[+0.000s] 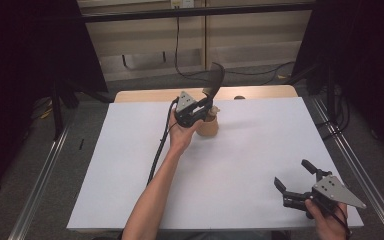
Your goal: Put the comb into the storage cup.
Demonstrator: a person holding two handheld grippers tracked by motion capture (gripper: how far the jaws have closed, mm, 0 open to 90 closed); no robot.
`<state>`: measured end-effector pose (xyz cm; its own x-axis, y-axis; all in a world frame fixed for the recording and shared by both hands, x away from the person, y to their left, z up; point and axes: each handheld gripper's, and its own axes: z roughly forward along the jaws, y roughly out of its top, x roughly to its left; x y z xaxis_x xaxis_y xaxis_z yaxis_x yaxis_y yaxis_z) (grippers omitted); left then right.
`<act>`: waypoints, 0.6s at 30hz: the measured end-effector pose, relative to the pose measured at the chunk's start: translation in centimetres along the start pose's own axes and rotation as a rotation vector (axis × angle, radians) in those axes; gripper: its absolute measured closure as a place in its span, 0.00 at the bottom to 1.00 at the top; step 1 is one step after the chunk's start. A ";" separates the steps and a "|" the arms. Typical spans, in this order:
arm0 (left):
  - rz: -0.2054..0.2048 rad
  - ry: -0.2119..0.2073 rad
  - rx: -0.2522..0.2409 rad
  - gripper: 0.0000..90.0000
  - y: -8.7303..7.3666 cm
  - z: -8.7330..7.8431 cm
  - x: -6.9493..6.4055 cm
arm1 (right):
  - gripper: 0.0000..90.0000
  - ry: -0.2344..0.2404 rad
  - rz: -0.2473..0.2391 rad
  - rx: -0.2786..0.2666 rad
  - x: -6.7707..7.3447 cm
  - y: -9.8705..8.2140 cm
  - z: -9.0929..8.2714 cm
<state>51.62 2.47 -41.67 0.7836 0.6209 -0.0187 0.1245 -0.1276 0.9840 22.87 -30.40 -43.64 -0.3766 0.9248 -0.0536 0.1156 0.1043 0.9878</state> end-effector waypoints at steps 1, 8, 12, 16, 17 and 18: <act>0.002 -0.001 0.004 0.81 -0.1 0.0 0.0 | 0.00 0.000 0.000 0.000 0.0 0.0 0.0; 0.010 0.004 0.005 0.81 -0.5 -0.4 0.0 | 0.00 0.002 0.003 0.000 0.0 0.0 -0.1; 0.017 0.007 0.013 0.81 -0.5 -0.5 -0.1 | 0.00 0.000 0.000 0.000 0.0 0.0 0.0; 0.001 0.000 0.028 0.81 -1.0 -0.5 0.0 | 0.00 0.001 -0.001 0.000 0.1 0.0 0.0; 0.004 0.003 0.034 0.81 -1.0 -0.5 0.0 | 0.00 0.005 0.000 0.003 0.1 0.0 0.0; 0.009 0.001 0.039 0.81 -1.1 -0.5 0.0 | 0.00 0.006 -0.001 0.003 0.0 0.0 0.0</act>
<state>51.15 3.04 -42.65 0.7845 0.6200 -0.0099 0.1414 -0.1633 0.9764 22.89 -30.35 -43.66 -0.3818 0.9227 -0.0539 0.1179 0.1065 0.9873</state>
